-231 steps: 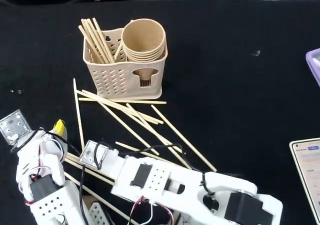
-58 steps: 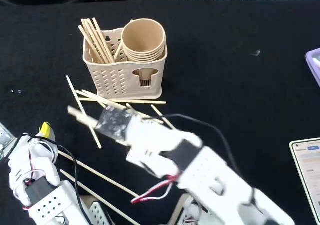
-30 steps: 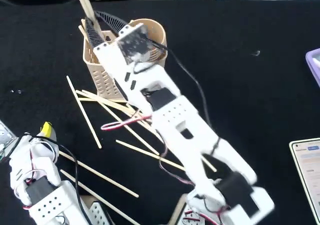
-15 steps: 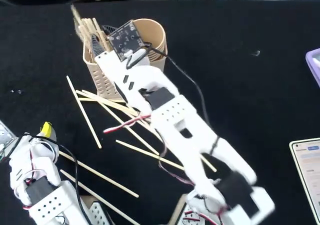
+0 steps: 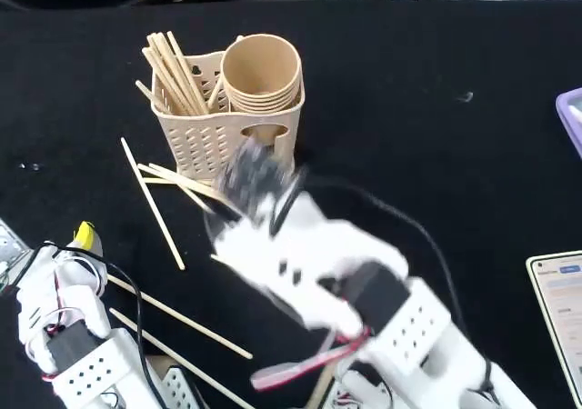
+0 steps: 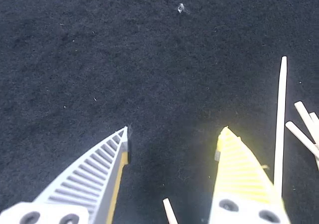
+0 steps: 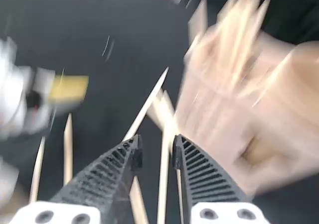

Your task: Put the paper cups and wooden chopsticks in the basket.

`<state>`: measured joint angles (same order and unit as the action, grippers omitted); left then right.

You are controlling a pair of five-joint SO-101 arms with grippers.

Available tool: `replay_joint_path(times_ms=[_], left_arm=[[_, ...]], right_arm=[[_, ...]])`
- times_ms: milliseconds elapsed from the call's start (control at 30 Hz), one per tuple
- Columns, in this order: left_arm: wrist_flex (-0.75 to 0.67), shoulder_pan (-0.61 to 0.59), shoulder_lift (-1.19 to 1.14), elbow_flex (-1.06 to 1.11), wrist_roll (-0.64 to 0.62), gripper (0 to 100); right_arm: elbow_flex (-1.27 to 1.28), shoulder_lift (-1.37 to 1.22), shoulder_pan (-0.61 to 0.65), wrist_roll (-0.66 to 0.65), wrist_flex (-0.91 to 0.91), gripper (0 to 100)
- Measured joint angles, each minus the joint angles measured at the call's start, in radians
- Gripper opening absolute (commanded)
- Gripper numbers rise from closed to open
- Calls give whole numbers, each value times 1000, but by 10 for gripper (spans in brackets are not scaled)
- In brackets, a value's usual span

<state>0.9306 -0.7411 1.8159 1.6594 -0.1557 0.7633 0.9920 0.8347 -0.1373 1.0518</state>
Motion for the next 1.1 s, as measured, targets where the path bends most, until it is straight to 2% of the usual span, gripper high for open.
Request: replay_joint_path(times_ms=[133, 367, 533, 667, 833, 1100], left_arm=[[0, 0, 0, 0, 0, 284], [-25, -28, 0, -2, 0, 284], [-38, -34, 0, -2, 0, 284], [-38, -40, -2, -2, -25, 284], [-83, -109, -2, -2, -74, 284], [-109, -130, -2, -2, -94, 284]], right_arm=[[298, 117, 97, 0, -9, 168], [689, 143, 232, 132, -259, 180], [721, 144, 397, 218, -302, 181], [726, 144, 486, 238, -308, 185], [730, 144, 560, 244, -308, 249], [829, 144, 638, 305, -427, 253]])
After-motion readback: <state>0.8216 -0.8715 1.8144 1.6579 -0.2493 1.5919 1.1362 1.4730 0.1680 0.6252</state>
